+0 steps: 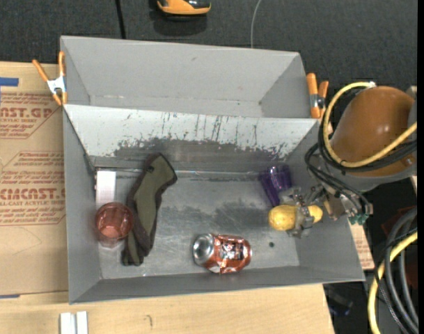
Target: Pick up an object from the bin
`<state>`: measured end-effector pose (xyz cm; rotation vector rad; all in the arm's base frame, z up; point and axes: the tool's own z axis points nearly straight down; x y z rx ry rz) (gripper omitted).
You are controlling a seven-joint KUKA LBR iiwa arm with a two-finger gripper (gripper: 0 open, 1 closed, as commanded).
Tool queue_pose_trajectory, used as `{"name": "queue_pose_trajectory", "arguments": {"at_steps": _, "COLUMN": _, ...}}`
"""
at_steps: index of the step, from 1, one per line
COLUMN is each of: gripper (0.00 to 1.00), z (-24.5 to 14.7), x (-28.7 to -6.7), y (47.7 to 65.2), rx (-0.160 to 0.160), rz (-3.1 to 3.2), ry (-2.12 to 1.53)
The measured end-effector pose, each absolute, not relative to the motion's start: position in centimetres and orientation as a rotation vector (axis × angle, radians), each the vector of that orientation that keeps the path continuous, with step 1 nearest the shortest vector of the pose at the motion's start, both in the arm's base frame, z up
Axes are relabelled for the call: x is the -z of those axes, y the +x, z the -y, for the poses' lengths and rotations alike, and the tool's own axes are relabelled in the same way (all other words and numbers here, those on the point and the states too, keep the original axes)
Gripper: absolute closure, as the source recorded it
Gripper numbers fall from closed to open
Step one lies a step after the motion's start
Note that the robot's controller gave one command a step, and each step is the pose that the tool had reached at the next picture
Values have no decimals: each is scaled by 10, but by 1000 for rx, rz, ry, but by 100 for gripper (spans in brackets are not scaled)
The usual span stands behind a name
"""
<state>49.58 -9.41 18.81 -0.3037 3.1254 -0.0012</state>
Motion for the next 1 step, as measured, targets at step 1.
{"name": "queue_pose_trajectory", "arguments": {"at_steps": 1, "gripper": 100, "z": 94, "x": -188, "y": 496, "rx": 1, "rz": -3125, "ry": -304}}
